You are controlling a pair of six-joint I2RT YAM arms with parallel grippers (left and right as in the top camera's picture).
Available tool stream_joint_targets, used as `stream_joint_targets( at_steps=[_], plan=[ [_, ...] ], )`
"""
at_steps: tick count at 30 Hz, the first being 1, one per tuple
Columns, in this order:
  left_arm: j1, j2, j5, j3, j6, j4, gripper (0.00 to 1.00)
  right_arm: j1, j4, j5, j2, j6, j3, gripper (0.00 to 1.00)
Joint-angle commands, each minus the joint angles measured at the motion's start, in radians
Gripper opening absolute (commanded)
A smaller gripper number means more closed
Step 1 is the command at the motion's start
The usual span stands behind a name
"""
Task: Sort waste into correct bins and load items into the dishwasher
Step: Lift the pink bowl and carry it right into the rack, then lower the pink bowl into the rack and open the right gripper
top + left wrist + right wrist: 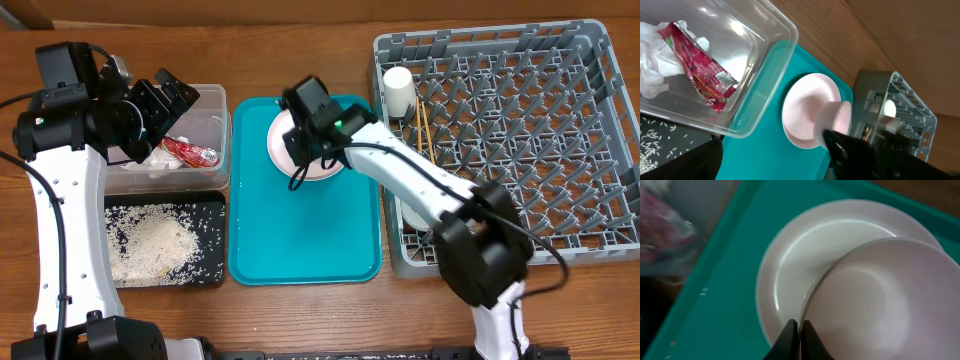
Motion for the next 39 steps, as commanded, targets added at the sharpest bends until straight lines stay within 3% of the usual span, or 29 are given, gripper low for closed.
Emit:
stream_joint_targets(
  at_steps=[1, 7, 10, 11, 14, 17, 21, 26, 39],
  plan=[
    [0.002, 0.003, 0.008, 0.017, 0.002, 0.001, 1.0, -0.023, -0.037, -0.119, -0.233, 0.007, 0.067, 0.04],
    [0.002, 0.003, 0.007, 0.017, 0.002, 0.001, 1.0, -0.209, -0.228, -0.372, -0.428, -0.002, 0.067, 0.04],
    [0.002, 0.003, 0.007, 0.017, 0.002, 0.001, 1.0, -0.349, -0.311, -0.602, -0.457, -0.066, 0.067, 0.04],
    [0.002, 0.003, 0.008, 0.017, 0.002, 0.001, 1.0, -0.462, -0.365, -0.796, -0.457, -0.139, 0.061, 0.04],
    [0.002, 0.003, 0.008, 0.017, 0.002, 0.001, 1.0, -0.65, -0.386, -1.134, -0.453, -0.253, 0.002, 0.04],
    [0.002, 0.003, 0.008, 0.017, 0.002, 0.001, 1.0, -0.761, -0.381, -1.302, -0.451, -0.329, -0.072, 0.04],
    [0.002, 0.003, 0.007, 0.017, 0.002, 0.001, 1.0, -0.851, -0.357, -1.432, -0.451, -0.447, -0.222, 0.04],
    [0.002, 0.003, 0.008, 0.017, 0.002, 0.001, 1.0, -0.878, -0.092, -1.525, -0.429, -0.391, -0.445, 0.04],
    [0.002, 0.003, 0.007, 0.017, 0.002, 0.001, 1.0, -0.816, 0.161, -1.525, -0.229, -0.354, -0.475, 0.04]
  ],
)
